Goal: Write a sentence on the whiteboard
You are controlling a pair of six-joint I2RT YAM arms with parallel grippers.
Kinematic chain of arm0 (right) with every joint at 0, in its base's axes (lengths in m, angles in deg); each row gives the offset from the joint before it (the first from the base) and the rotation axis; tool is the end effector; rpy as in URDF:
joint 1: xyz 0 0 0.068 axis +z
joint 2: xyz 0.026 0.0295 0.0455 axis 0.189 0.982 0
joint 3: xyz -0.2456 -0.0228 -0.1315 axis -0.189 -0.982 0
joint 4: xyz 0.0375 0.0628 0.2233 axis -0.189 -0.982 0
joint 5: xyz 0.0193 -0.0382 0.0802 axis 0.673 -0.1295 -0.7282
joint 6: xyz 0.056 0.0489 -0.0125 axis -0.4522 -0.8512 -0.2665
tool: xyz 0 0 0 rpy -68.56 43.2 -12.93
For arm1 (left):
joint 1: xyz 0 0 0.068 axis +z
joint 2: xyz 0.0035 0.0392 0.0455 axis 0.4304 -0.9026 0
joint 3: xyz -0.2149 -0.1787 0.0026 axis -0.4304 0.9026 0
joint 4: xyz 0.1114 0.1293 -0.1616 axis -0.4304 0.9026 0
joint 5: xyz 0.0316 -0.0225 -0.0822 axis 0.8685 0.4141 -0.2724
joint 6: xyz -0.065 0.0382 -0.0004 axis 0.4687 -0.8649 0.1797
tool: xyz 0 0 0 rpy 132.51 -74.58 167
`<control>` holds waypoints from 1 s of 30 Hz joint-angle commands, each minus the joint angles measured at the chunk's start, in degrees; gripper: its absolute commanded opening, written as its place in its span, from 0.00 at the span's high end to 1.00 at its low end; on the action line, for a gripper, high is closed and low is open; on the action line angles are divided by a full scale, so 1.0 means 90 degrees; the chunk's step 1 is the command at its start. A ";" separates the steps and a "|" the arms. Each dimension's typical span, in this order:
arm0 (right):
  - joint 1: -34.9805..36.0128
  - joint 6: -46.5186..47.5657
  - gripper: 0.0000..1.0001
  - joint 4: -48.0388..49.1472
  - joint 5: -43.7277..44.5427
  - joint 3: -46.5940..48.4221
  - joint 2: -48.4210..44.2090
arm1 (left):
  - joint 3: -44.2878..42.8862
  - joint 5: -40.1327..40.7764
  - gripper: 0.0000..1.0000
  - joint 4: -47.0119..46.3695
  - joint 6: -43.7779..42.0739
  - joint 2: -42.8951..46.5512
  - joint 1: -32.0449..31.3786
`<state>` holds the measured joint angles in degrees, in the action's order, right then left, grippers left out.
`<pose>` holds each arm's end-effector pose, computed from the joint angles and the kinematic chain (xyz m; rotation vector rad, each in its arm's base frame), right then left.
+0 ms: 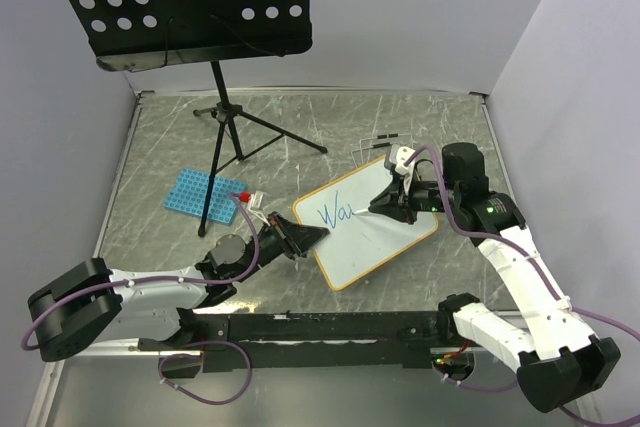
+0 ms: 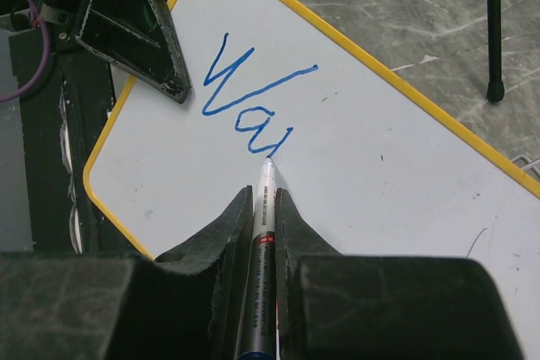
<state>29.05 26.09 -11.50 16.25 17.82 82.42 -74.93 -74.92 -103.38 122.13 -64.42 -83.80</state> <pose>0.1431 0.0988 0.3423 -1.2522 1.5710 0.8116 0.1219 -0.1885 0.2479 -0.0915 1.6485 -1.5972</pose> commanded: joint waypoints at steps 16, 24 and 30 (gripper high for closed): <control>0.0034 -0.0443 1.00 0.0731 0.0154 0.0306 0.0211 | -0.0132 -0.0128 0.99 -0.1303 0.0241 0.0110 0.0023; 0.0015 -0.0735 1.00 0.1063 0.0593 0.0208 0.0094 | -0.0083 -0.0109 0.99 -0.1332 0.0251 0.0109 0.0023; -0.0259 -0.0716 1.00 0.0898 -0.0341 0.0247 -0.0131 | -0.0044 -0.0060 0.99 -0.1313 0.0261 0.0139 0.0023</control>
<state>27.95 19.93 -4.70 18.78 18.06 83.30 -74.62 -74.94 -103.86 122.41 -64.60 -83.53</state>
